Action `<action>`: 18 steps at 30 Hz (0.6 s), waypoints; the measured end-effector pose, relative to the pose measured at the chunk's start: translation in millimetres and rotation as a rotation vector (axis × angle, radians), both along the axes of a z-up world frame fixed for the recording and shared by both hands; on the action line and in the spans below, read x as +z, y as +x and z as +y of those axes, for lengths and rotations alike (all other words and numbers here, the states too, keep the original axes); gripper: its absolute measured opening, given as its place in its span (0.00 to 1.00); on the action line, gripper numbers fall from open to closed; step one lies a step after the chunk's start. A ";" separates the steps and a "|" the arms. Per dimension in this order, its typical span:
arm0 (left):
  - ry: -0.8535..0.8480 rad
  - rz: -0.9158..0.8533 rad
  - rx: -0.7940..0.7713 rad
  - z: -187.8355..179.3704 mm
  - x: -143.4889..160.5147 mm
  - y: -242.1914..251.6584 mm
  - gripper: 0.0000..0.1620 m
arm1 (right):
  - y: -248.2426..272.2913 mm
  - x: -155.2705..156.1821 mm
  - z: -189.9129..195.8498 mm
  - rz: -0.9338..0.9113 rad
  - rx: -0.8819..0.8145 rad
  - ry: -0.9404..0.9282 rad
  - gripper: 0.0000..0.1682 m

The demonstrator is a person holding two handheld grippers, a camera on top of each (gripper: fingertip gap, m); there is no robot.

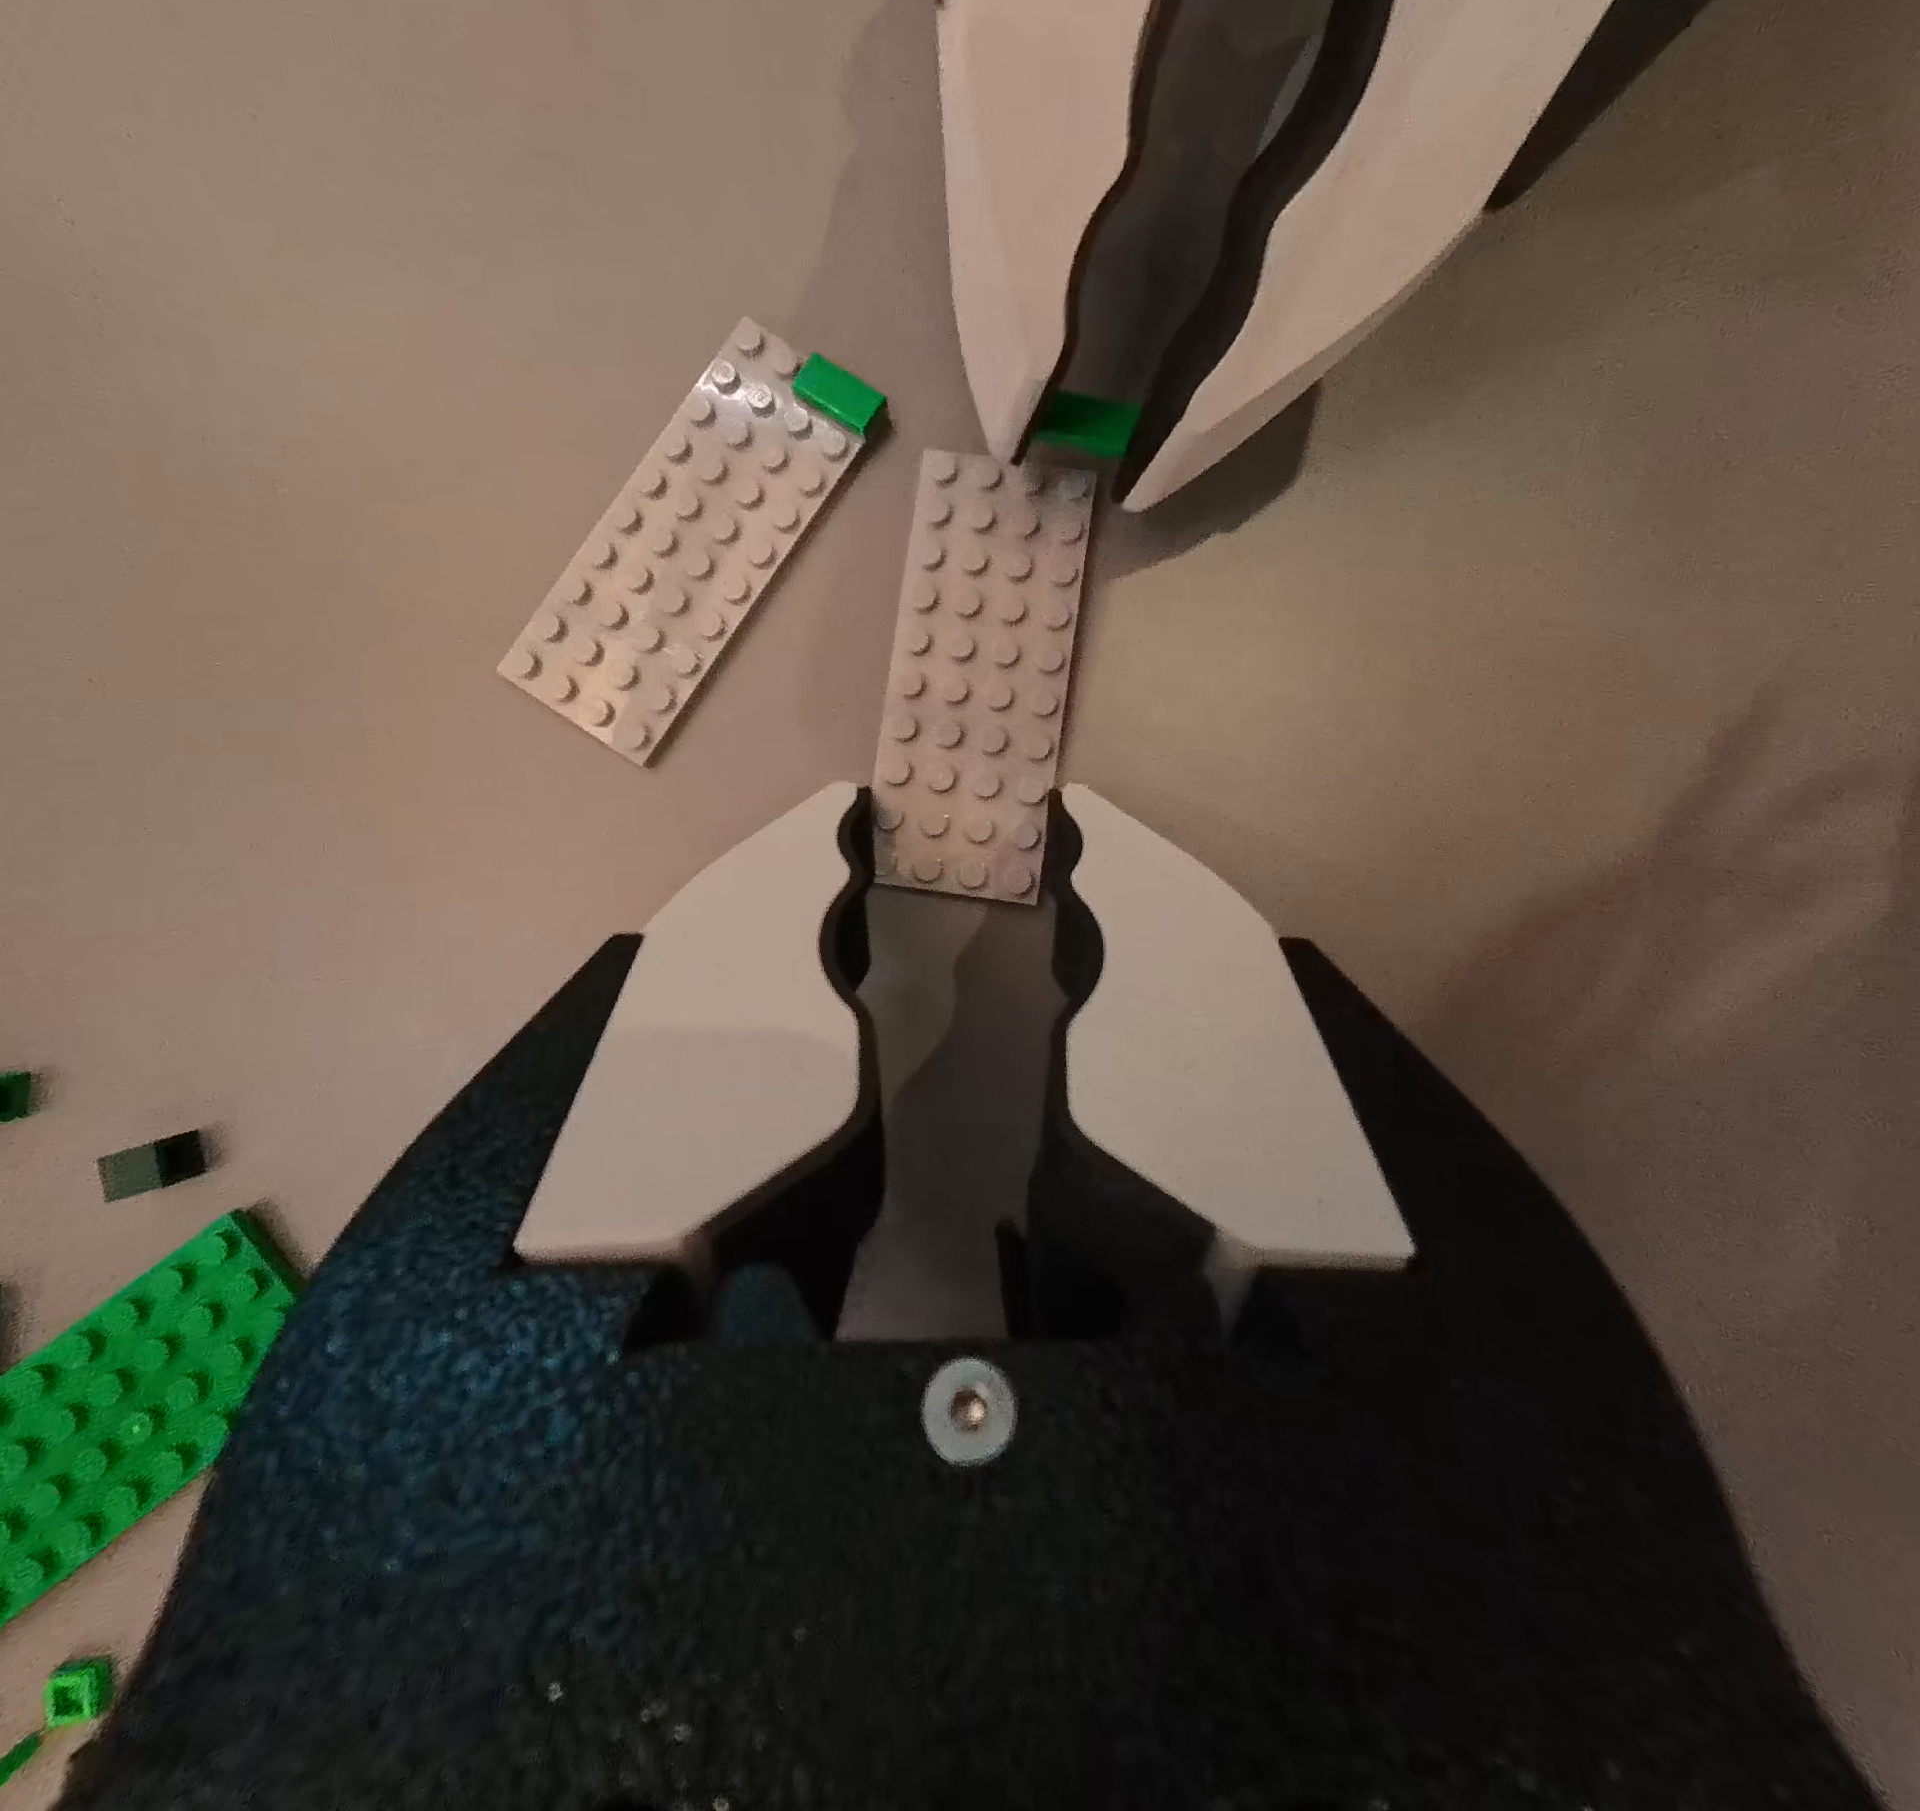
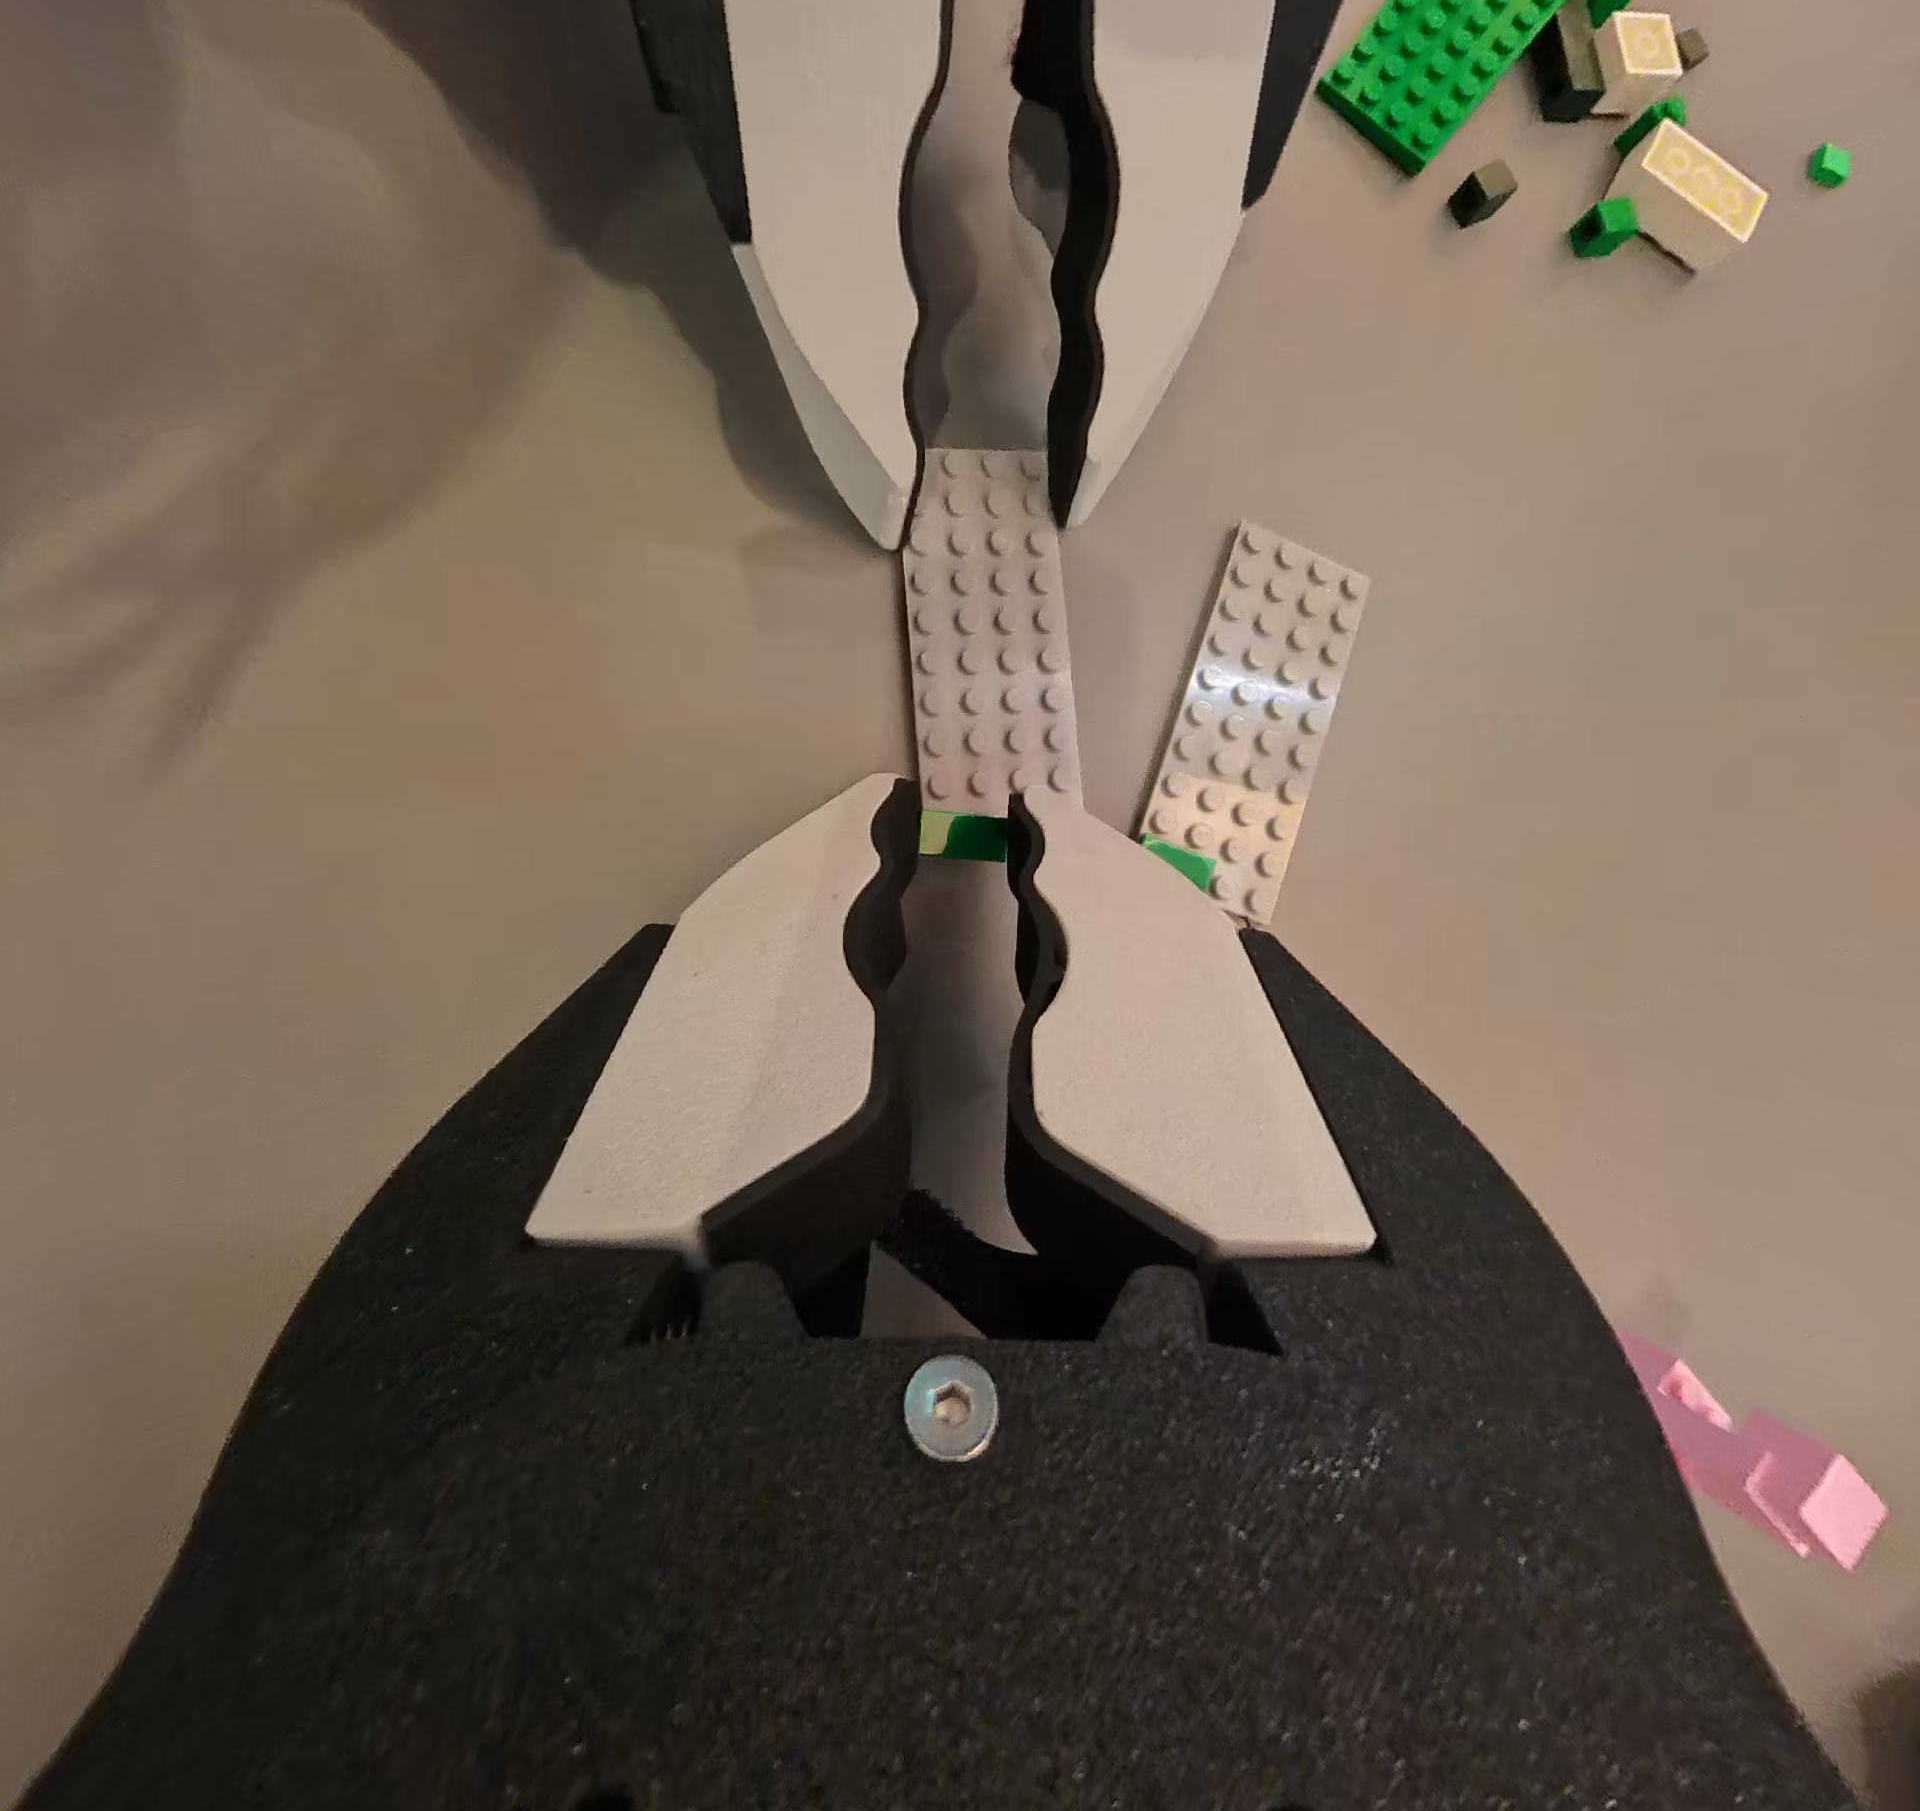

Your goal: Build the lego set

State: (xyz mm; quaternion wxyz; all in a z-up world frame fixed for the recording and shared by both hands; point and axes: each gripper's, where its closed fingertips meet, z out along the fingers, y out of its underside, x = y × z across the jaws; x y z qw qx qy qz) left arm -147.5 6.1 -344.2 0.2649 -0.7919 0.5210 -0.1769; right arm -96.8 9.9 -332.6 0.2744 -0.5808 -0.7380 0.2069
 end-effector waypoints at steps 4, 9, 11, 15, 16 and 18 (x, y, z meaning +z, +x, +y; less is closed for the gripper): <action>0.002 -0.002 -0.005 -0.4 -0.1 0.4 0.19 | -1.9 -6.7 0.9 -0.047 0.023 0.038 0.10; 0.002 -0.005 -0.009 -0.3 -0.2 0.1 0.19 | -3.5 -9.3 0.4 -0.062 0.030 0.047 0.10; 0.003 -0.005 -0.011 -0.2 -0.3 0.0 0.19 | -3.5 -9.6 0.1 -0.062 0.031 0.048 0.10; 0.005 -0.004 -0.015 -0.2 -0.3 0.0 0.19 | -3.9 -9.9 0.0 -0.060 0.040 0.066 0.10; 0.004 -0.004 -0.017 -0.4 -0.3 0.1 0.19 | -3.6 -10.3 -0.3 -0.064 0.046 0.071 0.10; 0.003 -0.007 -0.018 -0.5 -0.2 0.1 0.19 | -4.0 -10.4 -0.3 -0.067 0.051 0.081 0.11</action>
